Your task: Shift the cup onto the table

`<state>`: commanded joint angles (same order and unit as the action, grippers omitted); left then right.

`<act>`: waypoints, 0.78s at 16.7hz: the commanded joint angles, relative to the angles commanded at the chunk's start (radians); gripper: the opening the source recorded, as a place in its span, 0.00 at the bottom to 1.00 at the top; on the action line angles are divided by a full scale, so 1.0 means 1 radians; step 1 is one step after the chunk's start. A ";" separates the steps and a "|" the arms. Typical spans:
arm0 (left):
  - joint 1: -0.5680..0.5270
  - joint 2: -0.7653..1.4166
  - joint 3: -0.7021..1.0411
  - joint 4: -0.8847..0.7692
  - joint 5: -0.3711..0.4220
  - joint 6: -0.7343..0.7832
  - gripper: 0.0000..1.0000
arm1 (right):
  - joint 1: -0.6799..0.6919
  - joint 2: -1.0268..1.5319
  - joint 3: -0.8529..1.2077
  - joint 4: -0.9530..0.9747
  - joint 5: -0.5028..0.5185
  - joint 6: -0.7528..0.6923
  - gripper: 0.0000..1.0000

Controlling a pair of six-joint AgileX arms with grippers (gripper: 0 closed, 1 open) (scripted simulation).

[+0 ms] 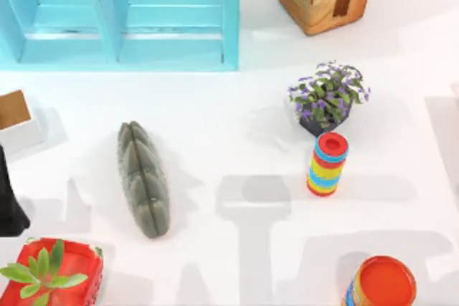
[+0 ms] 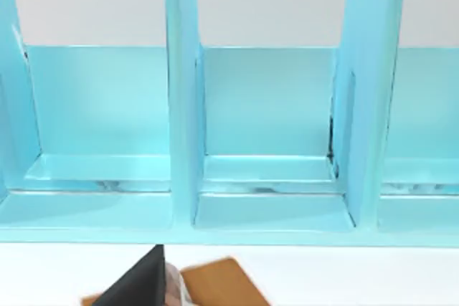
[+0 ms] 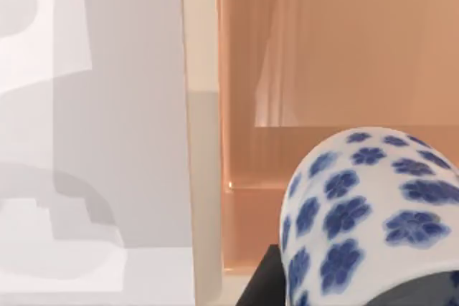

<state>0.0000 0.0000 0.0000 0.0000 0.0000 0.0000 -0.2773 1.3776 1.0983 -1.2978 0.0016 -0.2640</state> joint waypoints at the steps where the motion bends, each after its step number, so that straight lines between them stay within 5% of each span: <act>1: 0.000 0.000 0.000 0.000 0.000 0.000 1.00 | 0.032 0.015 0.020 -0.002 0.002 0.032 0.00; 13: 0.000 0.000 0.000 0.000 0.000 0.000 1.00 | 0.867 0.416 0.463 -0.061 -0.005 0.800 0.00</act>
<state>0.0000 0.0000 0.0000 0.0000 0.0000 0.0000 0.5897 1.7940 1.5611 -1.3590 -0.0037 0.5362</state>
